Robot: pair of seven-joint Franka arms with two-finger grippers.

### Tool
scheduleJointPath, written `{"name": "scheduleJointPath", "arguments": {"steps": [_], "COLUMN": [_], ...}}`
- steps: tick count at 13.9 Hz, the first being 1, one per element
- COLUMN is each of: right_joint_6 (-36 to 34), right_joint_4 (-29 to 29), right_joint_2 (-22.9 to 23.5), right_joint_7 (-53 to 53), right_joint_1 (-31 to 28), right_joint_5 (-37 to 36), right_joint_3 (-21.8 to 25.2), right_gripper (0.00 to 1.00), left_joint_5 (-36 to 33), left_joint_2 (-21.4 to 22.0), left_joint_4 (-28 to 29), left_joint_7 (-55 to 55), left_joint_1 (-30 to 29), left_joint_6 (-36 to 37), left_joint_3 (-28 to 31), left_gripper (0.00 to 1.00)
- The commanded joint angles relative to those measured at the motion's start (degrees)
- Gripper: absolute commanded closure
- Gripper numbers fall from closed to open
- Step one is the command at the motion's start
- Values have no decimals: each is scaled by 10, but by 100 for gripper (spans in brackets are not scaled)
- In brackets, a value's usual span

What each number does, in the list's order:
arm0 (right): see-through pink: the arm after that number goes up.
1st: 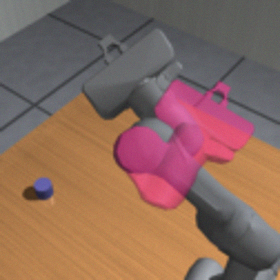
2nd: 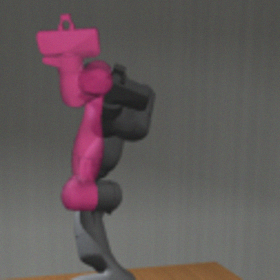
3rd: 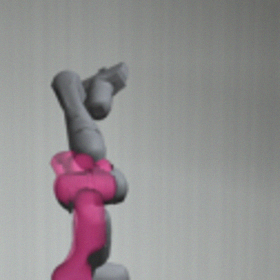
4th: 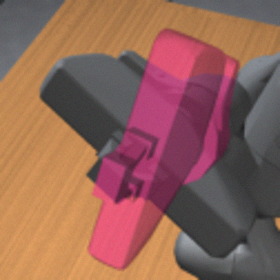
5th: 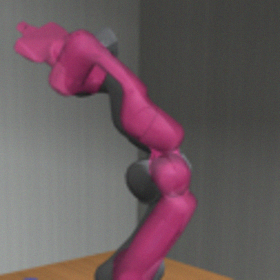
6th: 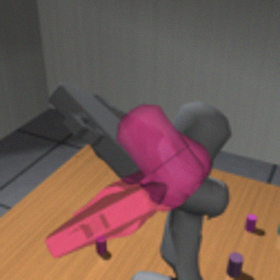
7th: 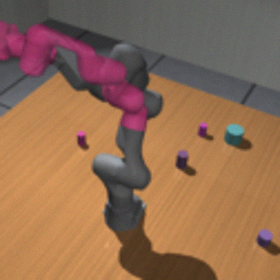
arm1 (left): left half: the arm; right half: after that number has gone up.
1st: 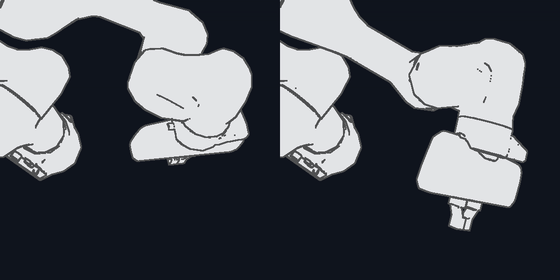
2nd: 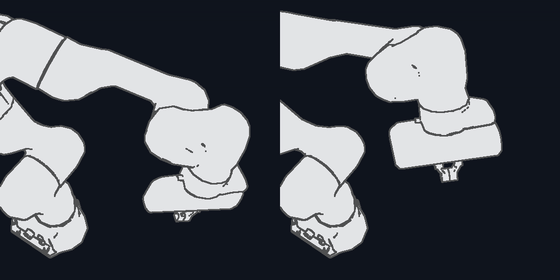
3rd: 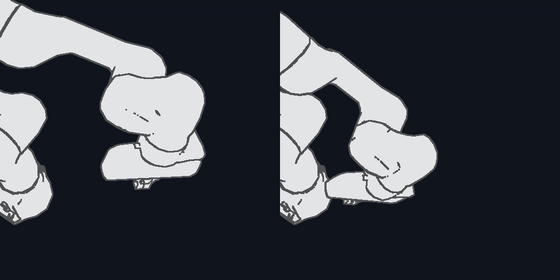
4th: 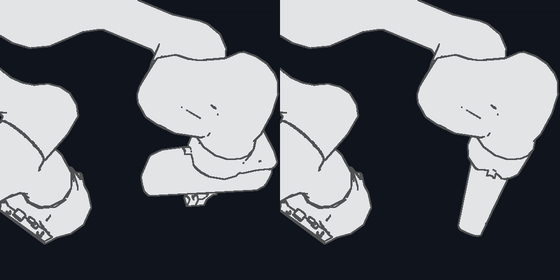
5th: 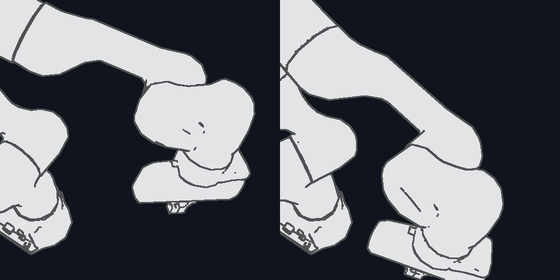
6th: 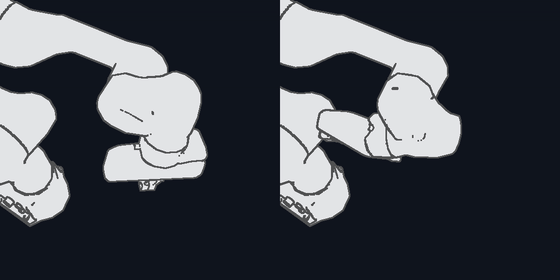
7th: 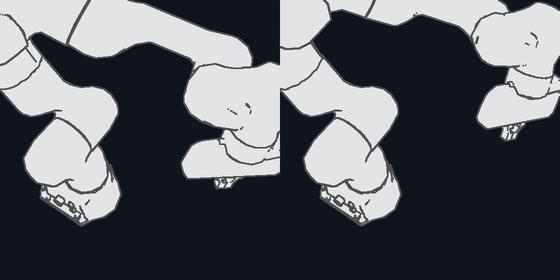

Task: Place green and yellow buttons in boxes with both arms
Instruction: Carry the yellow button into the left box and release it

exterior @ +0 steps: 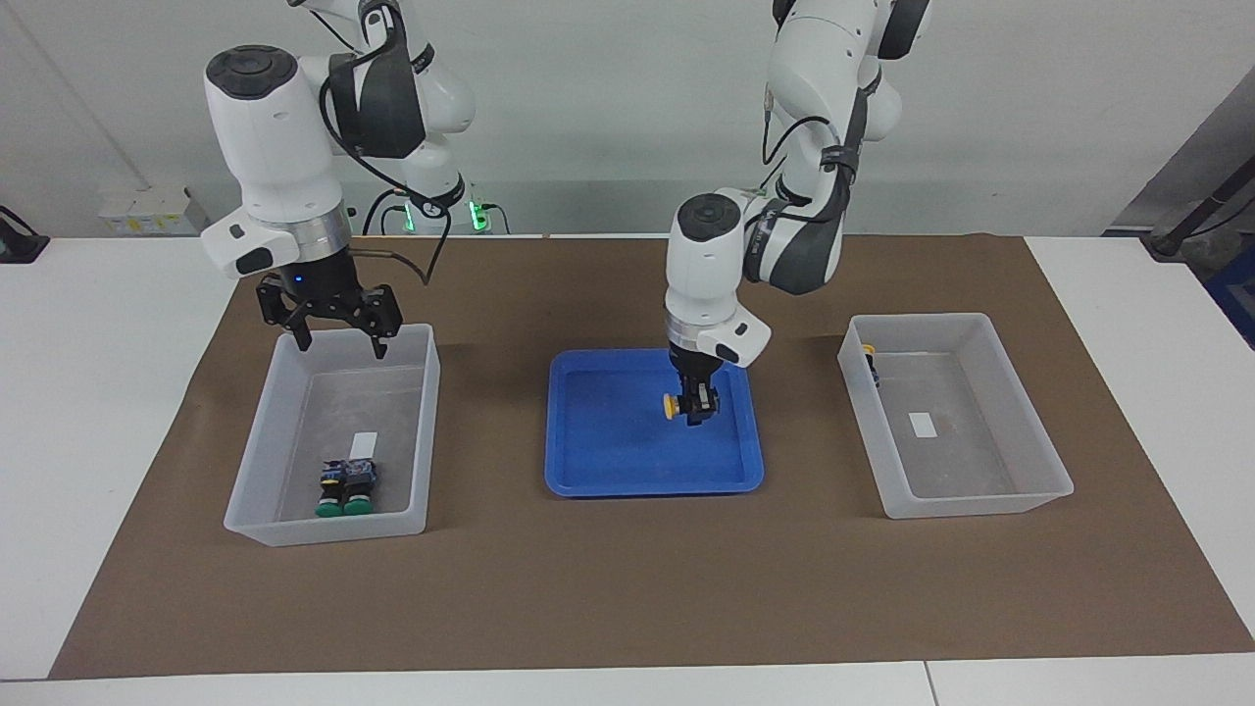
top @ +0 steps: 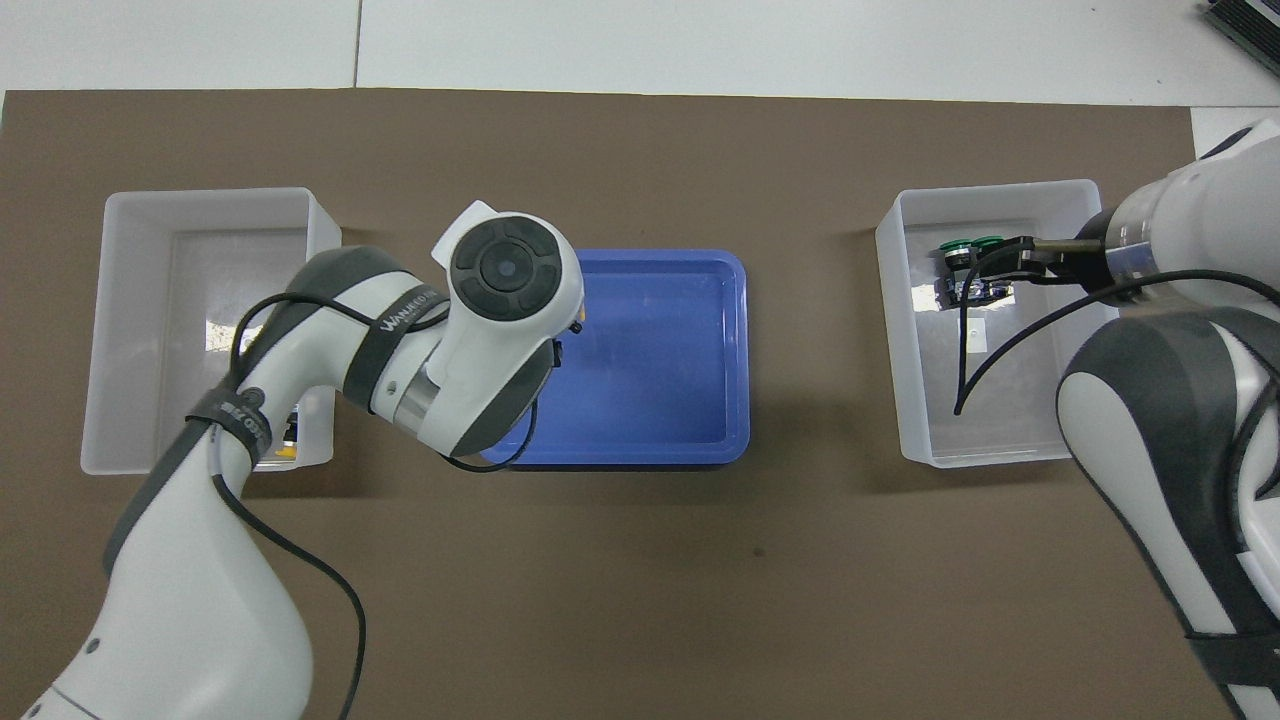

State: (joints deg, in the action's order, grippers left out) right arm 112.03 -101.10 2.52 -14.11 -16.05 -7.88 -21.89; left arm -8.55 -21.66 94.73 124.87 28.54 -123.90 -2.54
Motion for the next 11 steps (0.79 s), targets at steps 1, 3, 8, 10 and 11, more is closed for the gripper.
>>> {"name": "scheduleJointPath", "arguments": {"steps": [1, 3, 8, 10, 11], "right_joint_6": [-11, -12, -18, -37, -46], "right_joint_4": [10, 11, 27, 34, 44], "right_joint_2": [1, 0, 0, 0, 0], "right_joint_7": [1, 1, 0, 0, 0], "right_joint_1": [-6, -6, -6, -6, -6], "right_joint_5": [12, 12, 12, 20, 29], "right_joint_3": [-6, -6, -6, -7, -6], "right_gripper": [0, 0, 0, 0, 0], "left_joint_5": [12, 32, 37, 56, 70], "left_joint_2": [-1, -2, -2, -2, -2], "left_joint_4": [-52, -79, -88, -88, -87], "left_joint_7": [-119, -229, -526, -665, -731], "left_joint_1": [-43, -83, -181, -222, -243], "left_joint_6": [57, 86, 98, 98, 99], "left_joint_3": [-8, -6, -8, -8, -8], "left_gripper": [100, 100, 100, 100, 100]}}
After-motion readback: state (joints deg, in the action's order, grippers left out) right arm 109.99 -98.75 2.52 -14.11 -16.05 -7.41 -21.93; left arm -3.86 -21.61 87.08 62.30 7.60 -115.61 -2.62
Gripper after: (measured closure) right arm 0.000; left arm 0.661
